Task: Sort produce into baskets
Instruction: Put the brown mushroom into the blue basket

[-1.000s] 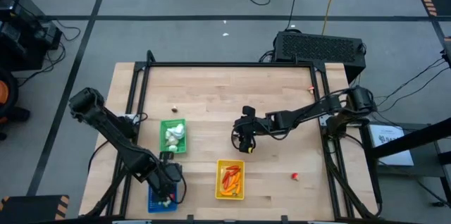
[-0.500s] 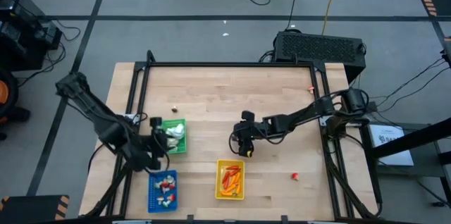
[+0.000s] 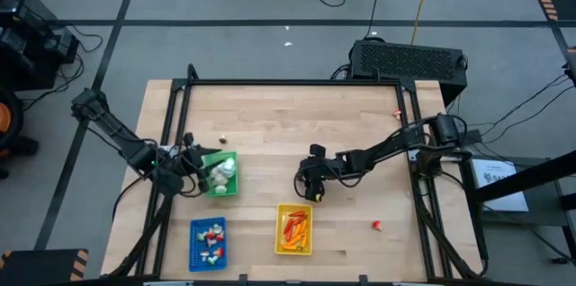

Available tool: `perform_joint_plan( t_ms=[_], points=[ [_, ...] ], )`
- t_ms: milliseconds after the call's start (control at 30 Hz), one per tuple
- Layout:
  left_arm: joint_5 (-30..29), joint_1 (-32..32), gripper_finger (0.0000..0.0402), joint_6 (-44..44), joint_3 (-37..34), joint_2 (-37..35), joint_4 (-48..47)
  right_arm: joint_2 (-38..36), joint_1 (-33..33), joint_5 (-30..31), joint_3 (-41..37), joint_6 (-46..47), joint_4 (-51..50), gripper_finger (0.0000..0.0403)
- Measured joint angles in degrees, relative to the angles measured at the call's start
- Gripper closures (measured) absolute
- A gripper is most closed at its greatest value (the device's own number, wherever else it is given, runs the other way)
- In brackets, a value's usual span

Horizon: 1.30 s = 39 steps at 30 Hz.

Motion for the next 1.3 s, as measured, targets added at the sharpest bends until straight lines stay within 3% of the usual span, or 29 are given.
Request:
perform_joint_plan(
  t_ms=[133,267,400,767,1033,1300],
  points=[
    [2.41,4.12,0.0245,7.44,-3.81,-3.86,8.74,1.87,-0.55,0.04,-0.02,0.00,1.07,0.0234],
    [9.83,10.03,0.0245,19.10,-4.96,-7.41,16.28,2.53,-1.20,0.08,0.02,0.02,2.38,0.0234],
    [16.98,17.00,0.0245,24.89,-5.00,-10.90,16.88,2.59,-1.45,0.04,0.02,0.28,2.29,0.0234],
    [31.81,31.87,0.0245,26.87,-5.00,-15.58,15.98,2.26,-1.45,-2.80,3.84,-3.88,0.51,0.0234],
    [35.10,35.06,0.0245,27.26,-5.00,-15.58,16.01,2.24,-1.57,-3.22,6.75,-7.61,-1.98,0.0234],
    [36.36,35.81,0.0245,27.90,-5.00,-15.58,16.08,2.88,-1.69,-4.90,6.78,-4.22,-2.07,0.0234]
  ],
)
